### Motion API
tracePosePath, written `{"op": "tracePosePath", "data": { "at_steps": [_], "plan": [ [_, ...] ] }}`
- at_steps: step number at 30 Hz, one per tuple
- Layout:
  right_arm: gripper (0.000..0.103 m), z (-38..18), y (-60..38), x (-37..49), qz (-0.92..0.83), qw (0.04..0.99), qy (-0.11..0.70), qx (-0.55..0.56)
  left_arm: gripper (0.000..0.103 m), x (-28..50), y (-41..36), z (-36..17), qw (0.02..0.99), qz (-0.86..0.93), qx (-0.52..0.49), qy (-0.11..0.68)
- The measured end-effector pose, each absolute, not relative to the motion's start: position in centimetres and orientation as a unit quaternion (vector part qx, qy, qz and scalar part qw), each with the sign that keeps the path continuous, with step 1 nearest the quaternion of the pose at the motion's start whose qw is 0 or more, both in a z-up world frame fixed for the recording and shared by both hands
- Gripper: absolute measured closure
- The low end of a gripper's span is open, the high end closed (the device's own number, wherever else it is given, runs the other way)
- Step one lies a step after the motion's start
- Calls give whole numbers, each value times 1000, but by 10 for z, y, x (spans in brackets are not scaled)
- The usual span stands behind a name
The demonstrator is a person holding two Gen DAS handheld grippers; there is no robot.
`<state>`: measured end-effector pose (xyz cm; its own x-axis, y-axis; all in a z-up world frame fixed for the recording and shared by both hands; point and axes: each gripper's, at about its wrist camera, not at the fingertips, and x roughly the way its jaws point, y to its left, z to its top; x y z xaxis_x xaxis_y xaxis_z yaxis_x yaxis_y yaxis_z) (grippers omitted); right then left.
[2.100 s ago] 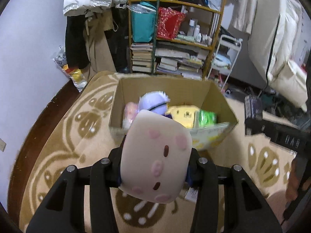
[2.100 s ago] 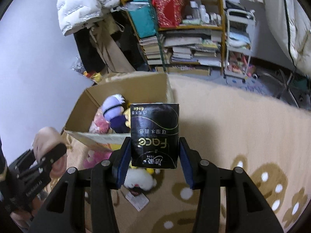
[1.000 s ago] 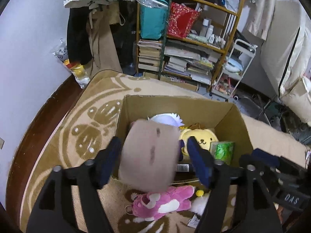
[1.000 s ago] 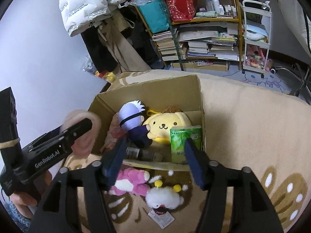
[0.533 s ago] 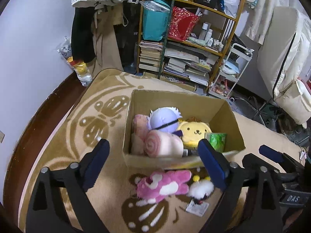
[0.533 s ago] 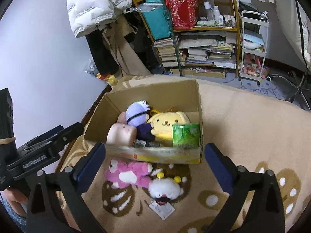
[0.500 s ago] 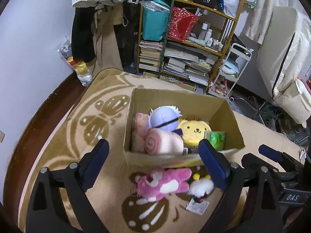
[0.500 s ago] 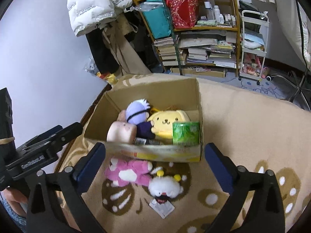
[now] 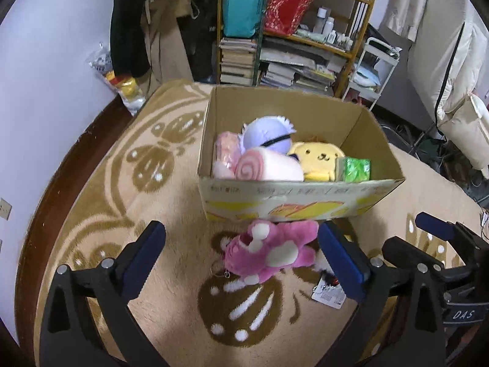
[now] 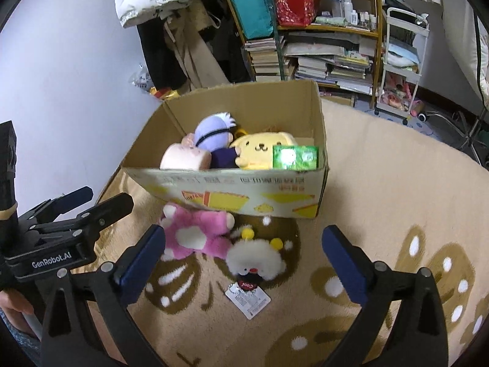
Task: Organize soft objects
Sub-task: 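Move both tools down toward the pink bear plush and white fluffy plush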
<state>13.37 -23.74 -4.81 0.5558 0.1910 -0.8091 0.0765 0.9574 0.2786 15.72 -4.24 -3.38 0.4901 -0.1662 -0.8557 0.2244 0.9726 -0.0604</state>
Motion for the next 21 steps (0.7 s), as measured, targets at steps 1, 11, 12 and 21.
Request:
{"op": "tracePosePath", "data": {
  "at_steps": [1, 11, 12, 21],
  "plan": [
    [0, -52, -237, 134, 32, 869, 473, 139, 4, 158, -41, -39, 861, -109, 29, 496],
    [0, -92, -225, 138, 22, 856, 506, 101, 4, 170, -39, -83, 838, -111, 32, 533],
    [0, -96, -225, 139, 19, 855, 509, 99, 4, 170, -40, -87, 837, -112, 38, 534],
    [0, -125, -223, 148, 19, 843, 530, 93, 4, 177, -37, -117, 820, -113, 38, 560]
  ]
}}
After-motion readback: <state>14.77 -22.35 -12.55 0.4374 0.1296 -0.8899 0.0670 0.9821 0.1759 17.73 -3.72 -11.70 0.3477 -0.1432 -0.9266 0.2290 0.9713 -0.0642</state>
